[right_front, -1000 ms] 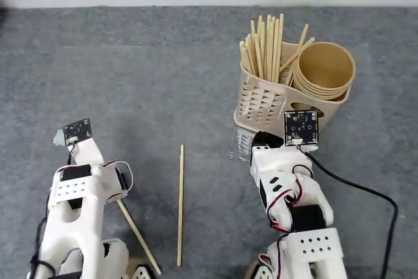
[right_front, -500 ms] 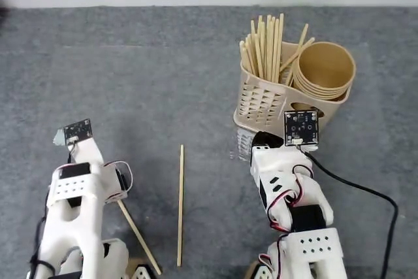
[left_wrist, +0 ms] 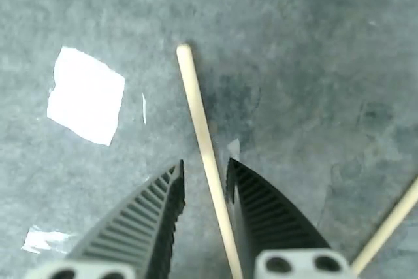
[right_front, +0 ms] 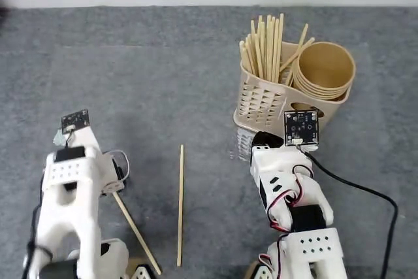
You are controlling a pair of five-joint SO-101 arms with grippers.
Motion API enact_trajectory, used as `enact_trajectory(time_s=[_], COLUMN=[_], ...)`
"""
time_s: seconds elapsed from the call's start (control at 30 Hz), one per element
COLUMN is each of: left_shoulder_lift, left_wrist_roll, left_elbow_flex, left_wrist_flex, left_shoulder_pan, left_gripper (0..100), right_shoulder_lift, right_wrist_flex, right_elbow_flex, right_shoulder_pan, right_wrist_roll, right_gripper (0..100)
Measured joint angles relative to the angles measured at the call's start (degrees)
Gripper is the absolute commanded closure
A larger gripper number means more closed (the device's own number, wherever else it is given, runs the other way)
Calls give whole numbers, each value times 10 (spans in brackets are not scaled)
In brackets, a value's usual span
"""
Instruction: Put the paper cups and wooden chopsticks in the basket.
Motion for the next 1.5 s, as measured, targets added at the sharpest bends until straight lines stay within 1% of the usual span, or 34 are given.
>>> enact_trajectory(time_s=[0.2,0.33,0.4,0.47,0.67,0.83,0.9,1.07,1.27,1.5], left_shoulder_lift=[176,238,265,283,305,308,313,334,340,340], left_wrist_roll=[0,0,0,0,3,4,16,46,84,120], left_elbow_flex=[-94,-136,-150,-164,-187,-204,-213,-284,-450,-616], left_wrist_flex=[1,2,2,3,3,21,27,94,185,251], left_shoulder_pan=[-32,-39,-39,-39,-29,-17,-9,20,78,131], left_gripper=[900,904,942,987,987,988,988,988,988,988], right_shoulder_lift=[0,0,0,0,0,0,0,0,0,0], right_wrist_flex=[0,0,0,0,0,0,0,0,0,0], right_elbow_flex=[0,0,0,0,0,0,0,0,0,0], right_shoulder_pan=[0,0,0,0,0,0,0,0,0,0], right_wrist_roll=[0,0,0,0,0,0,0,0,0,0], right_gripper=[990,990,990,990,990,990,990,990,990,990])
